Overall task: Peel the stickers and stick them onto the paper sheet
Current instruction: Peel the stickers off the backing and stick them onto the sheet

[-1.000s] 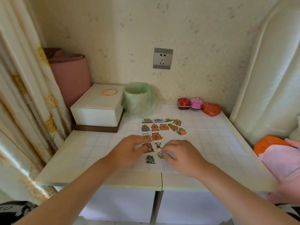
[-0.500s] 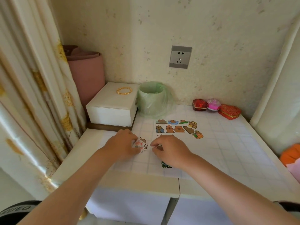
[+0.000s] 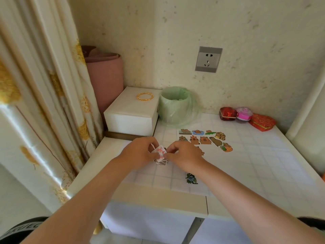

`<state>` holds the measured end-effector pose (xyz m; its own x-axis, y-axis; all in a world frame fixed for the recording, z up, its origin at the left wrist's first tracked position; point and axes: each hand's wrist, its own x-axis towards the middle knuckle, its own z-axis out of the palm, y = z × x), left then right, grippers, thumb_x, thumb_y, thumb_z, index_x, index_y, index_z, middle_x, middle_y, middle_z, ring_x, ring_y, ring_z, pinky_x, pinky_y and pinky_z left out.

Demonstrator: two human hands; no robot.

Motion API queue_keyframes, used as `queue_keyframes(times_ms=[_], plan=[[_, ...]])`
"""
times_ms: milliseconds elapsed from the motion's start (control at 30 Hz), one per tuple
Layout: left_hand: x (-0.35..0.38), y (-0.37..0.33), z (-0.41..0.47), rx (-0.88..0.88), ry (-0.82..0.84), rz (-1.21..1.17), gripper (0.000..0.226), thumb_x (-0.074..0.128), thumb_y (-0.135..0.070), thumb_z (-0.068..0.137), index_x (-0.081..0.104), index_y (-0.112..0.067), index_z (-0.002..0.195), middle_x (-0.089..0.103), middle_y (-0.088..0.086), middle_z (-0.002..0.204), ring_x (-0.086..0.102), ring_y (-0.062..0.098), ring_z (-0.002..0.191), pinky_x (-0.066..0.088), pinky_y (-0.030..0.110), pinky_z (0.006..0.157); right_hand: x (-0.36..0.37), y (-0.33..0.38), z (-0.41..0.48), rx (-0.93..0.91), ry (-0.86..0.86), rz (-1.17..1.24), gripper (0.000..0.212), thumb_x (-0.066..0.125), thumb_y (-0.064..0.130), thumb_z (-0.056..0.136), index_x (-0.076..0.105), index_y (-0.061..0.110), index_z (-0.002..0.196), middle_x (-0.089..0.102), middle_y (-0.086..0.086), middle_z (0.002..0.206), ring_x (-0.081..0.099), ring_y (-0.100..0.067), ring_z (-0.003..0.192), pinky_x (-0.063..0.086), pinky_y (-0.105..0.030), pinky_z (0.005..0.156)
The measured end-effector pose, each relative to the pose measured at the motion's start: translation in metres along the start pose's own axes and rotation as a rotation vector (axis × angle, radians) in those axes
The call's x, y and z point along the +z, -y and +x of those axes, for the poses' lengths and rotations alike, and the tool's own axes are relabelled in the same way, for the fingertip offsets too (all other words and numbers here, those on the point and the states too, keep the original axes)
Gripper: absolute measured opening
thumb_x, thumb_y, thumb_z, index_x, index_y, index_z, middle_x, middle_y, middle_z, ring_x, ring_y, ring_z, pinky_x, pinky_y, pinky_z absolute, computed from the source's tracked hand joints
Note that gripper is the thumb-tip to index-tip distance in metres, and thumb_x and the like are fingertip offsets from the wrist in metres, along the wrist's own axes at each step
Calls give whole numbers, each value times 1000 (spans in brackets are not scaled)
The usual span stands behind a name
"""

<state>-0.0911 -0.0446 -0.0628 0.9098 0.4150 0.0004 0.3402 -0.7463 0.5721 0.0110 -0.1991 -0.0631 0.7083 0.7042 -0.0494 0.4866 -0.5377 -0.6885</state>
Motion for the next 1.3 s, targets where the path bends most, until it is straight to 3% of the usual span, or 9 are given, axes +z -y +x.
queue_keyframes(times_ms=[133, 233, 300, 400, 500, 700, 867, 1133, 1300], plan=[[-4, 3, 3, -7, 19, -47, 7, 64, -33, 92, 64, -36, 99, 69, -11, 88, 61, 5, 70, 54, 33, 74, -4, -1, 1, 98, 69, 86, 16, 71, 29, 91, 77, 15, 91, 62, 4, 68, 49, -5, 52, 36, -11, 45], [-7, 3, 4, 15, -21, -15, 19, 55, -24, 98, 65, -33, 111, 65, -13, 108, 60, 5, 85, 52, 33, 88, -9, -2, 5, 151, 65, 191, 7, 72, 25, 89, 77, 21, 86, 73, 1, 80, 53, -8, 55, 46, -24, 63], [-11, 0, 4, 24, -29, -19, 22, 55, -22, 99, 66, -31, 115, 64, -12, 111, 59, 6, 98, 48, 27, 90, -14, -3, 4, 162, 61, 198, 12, 72, 21, 88, 75, 25, 77, 77, -5, 89, 54, -13, 55, 44, -25, 59], [-12, -7, 5, 6, 6, -58, 17, 57, -28, 98, 64, -36, 111, 65, -18, 98, 60, 4, 93, 50, 27, 88, -24, -3, 2, 184, 113, 225, 9, 68, 16, 91, 73, 20, 84, 77, -4, 88, 53, -12, 48, 36, -17, 42], [-12, -20, 6, -7, 50, -174, 19, 62, -28, 94, 61, -42, 105, 70, -12, 89, 67, 12, 82, 55, 34, 84, -37, -2, -1, 195, 123, 289, 9, 66, 14, 92, 74, 17, 97, 74, 2, 77, 49, -12, 47, 34, -17, 38], [-16, -55, 4, 0, 93, -389, 12, 69, -17, 90, 71, -25, 99, 74, -1, 80, 67, 9, 63, 41, 12, 49, -66, -5, -7, 140, 59, 342, 9, 68, 18, 91, 75, 24, 90, 62, 8, 58, 46, -12, 50, 32, -21, 44], [-14, -79, 15, -112, 42, -591, 8, 68, -20, 92, 66, -16, 99, 76, -3, 85, 70, 12, 65, 44, 24, 56, -87, -9, -12, 188, 57, 539, 13, 68, 22, 93, 74, 17, 104, 77, -1, 88, 55, -12, 51, 29, -22, 46], [-9, -106, 26, -177, 252, -610, 20, 73, -21, 86, 63, -16, 103, 78, -3, 93, 76, 19, 81, 45, 22, 58, -99, -28, -9, 156, -45, 580, 11, 66, 17, 94, 72, 10, 99, 73, 0, 78, 55, -15, 53, 33, -23, 46], [0, -116, 36, -132, 157, -545, 10, 66, -28, 92, 69, -22, 100, 77, -3, 93, 73, 9, 76, 48, 20, 57, -104, -37, -11, 117, -81, 530, 8, 70, 14, 91, 74, 8, 93, 74, -7, 78, 53, -13, 48, 31, -24, 45]])
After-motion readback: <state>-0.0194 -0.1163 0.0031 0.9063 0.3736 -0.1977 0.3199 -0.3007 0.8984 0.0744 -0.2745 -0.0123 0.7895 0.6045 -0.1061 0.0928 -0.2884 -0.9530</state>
